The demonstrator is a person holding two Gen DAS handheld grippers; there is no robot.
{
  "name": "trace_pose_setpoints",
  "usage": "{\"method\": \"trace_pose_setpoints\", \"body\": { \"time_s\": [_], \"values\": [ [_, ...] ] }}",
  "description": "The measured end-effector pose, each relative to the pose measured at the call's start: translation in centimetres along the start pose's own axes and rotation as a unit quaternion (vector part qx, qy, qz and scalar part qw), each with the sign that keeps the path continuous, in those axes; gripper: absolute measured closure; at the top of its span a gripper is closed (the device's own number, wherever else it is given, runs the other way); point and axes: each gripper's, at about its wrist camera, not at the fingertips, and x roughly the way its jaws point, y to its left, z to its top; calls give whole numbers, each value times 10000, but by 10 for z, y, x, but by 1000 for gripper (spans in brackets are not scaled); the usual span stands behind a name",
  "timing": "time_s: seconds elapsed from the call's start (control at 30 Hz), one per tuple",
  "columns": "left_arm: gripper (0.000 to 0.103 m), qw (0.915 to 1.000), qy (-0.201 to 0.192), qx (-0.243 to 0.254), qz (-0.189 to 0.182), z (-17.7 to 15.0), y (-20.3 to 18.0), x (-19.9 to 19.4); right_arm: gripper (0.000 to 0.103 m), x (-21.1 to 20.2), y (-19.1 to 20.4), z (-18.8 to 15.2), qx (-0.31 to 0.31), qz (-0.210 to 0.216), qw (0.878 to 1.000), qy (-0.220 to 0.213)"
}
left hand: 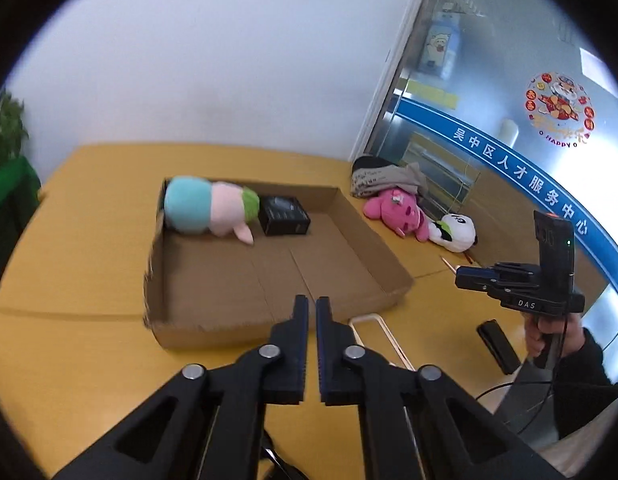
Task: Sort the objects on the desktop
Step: 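Move both tools back toward the black sunglasses on the table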
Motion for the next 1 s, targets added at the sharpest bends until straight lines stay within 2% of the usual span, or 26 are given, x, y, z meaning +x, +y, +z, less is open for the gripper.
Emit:
{"method": "trace_pose_setpoints", "body": {
  "time_s": [0.03, 0.07, 0.13, 0.17, 0.2, 0.23, 0.3, 0.33, 0.47, 0.63, 0.73, 0.8, 0.9, 1.0],
  "values": [
    [98, 9999, -30, -51, 98, -6, 1, 1, 78, 1, 1, -4, 72, 94, 9999, -2],
    [97, 9997, -20, -87, 233, -12, 3, 1, 61, 3, 2, -6, 148, 172, 9997, -1],
    [82, 9990, 24, -176, 420, -18, 5, 3, 34, 6, 5, -14, 322, 242, 9992, -52],
    [56, 9984, 23, -220, 519, -22, 6, 1, 31, 6, 8, -17, 354, 236, 9991, -92],
    [25, 9980, -3, -236, 593, -25, 6, -1, 31, 7, 12, -20, 365, 241, 9990, -112],
    [20, 9975, -80, -230, 665, -29, 6, -3, 31, 8, 14, -22, 372, 251, 9989, -123],
    [20, 9975, -159, -192, 654, -37, 5, -5, 25, 9, 18, -25, 415, 274, 9986, -164],
    [20, 9978, -136, -186, 624, -40, 4, -5, 18, 9, 21, -27, 454, 294, 9984, -191],
    [20, 9977, -6, -225, 646, -60, 4, -2, 13, 14, 34, -34, 545, 517, 9970, -206],
    [20, 9967, 400, -604, 369, -95, 16, 15, 11, 58, 84, -53, 476, 1247, 9902, 411],
    [20, 9926, 759, -918, 220, -116, 28, 32, 14, 95, 133, -73, 141, 1794, 9798, 869],
    [20, 9899, 959, -1034, 171, -126, 33, 40, 20, 121, 156, -86, 39, 2031, 9712, 1248],
    [23, 9841, 1280, -1213, 201, -140, 42, 55, 24, 147, 176, -100, -139, 2023, 9664, 1580],
    [25, 9796, 1457, -1384, -16, -151, 47, 68, 34, 165, 189, -107, -225, 2099, 9622, 1721]
  ]
}}
